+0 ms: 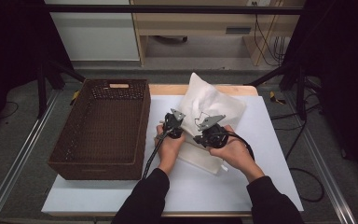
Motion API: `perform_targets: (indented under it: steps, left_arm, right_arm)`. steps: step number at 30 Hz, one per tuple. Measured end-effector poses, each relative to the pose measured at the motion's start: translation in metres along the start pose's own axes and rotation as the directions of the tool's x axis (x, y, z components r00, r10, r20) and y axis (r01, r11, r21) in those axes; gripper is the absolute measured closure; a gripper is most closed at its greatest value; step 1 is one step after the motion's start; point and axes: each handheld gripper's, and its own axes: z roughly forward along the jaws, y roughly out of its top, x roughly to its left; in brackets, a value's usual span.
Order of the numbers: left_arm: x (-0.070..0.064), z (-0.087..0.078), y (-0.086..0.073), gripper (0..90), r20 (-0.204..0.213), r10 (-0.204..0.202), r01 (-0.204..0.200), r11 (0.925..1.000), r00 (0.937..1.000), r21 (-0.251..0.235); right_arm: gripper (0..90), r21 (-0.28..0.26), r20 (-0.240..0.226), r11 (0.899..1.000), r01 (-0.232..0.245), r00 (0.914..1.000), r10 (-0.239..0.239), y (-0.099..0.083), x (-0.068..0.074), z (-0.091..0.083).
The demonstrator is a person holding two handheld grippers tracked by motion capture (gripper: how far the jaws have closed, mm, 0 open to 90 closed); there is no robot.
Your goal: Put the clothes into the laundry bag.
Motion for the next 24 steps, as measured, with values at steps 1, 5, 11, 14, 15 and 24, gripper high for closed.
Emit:
perform_targets:
  steps: [1,5,11,14,15,24]
  left_arm:
    - [-0.0002,0.0003,0.0003,90.0,-0.002,0.001,-0.001,1.0,1.0,0.001]
    - [-0.0012,0.0016,0.0013,90.0,-0.017,0.005,-0.005,1.0,0.9998,0.003]
    - [-0.0027,0.0034,0.0026,90.0,-0.03,0.008,-0.008,1.0,0.9995,0.005]
    - [-0.0029,0.0039,0.0027,90.0,-0.024,0.014,-0.014,0.9999,0.9996,0.004]
    - [-0.0029,0.004,0.0028,90.0,-0.024,0.015,-0.014,0.9999,0.9996,0.004]
    - [-0.0049,0.0053,0.0037,90.0,-0.015,0.038,-0.038,0.9993,0.9992,0.007]
  right_arm:
    - [89.1,0.0,0.001,1.0,0.001,1.0,-0.001,0.0001,0.0003,0.0001]
    - [89.2,-0.002,-0.002,1.0,0.0,1.0,0.0,-0.0002,0.0004,-0.0001]
    - [89.2,-0.004,-0.003,1.0,-0.001,1.0,0.001,-0.0004,0.001,0.0006]
    - [89.2,-0.009,-0.005,1.0,-0.003,1.0,0.003,-0.0007,0.0006,0.0008]
    - [89.2,-0.008,-0.004,1.0,-0.008,1.0,0.008,-0.001,0.0002,0.0006]
    - [89.2,-0.016,-0.004,1.0,-0.017,0.9998,0.017,0.0,-0.0011,0.0027]
